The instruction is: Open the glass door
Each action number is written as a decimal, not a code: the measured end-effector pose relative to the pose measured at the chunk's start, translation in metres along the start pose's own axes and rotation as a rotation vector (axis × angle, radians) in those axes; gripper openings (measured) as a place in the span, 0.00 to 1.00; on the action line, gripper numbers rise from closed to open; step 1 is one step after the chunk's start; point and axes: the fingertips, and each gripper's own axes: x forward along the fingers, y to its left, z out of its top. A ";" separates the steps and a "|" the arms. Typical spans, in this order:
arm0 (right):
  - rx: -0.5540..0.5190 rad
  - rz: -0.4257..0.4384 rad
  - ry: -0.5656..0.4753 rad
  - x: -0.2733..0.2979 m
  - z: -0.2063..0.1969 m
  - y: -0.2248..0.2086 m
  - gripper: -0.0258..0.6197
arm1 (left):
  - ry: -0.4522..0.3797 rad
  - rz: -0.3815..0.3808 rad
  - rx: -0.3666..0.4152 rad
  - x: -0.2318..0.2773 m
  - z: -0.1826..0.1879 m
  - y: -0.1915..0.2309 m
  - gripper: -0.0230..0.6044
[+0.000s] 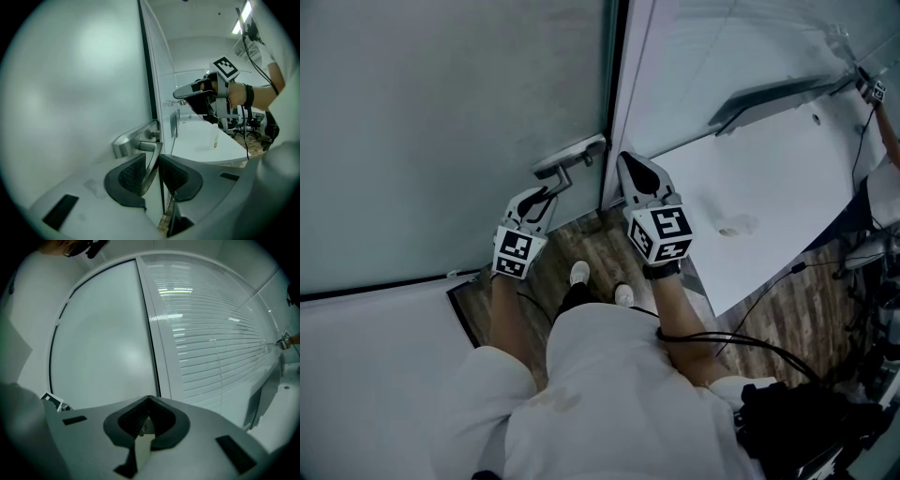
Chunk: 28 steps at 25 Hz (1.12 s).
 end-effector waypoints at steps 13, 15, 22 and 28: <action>0.010 -0.039 0.035 -0.022 -0.016 -0.005 0.04 | -0.143 -0.055 -0.154 0.000 -0.005 0.002 0.16; 0.004 -0.054 0.030 -0.028 -0.012 -0.010 0.04 | -0.149 -0.058 -0.154 -0.002 -0.005 0.002 0.16; -0.011 -0.067 0.005 -0.046 -0.002 -0.022 0.04 | -0.085 -0.019 -0.094 -0.004 -0.002 -0.002 0.16; -0.008 -0.017 -0.026 -0.058 0.003 -0.010 0.04 | 0.050 0.012 0.058 -0.010 0.001 -0.015 0.16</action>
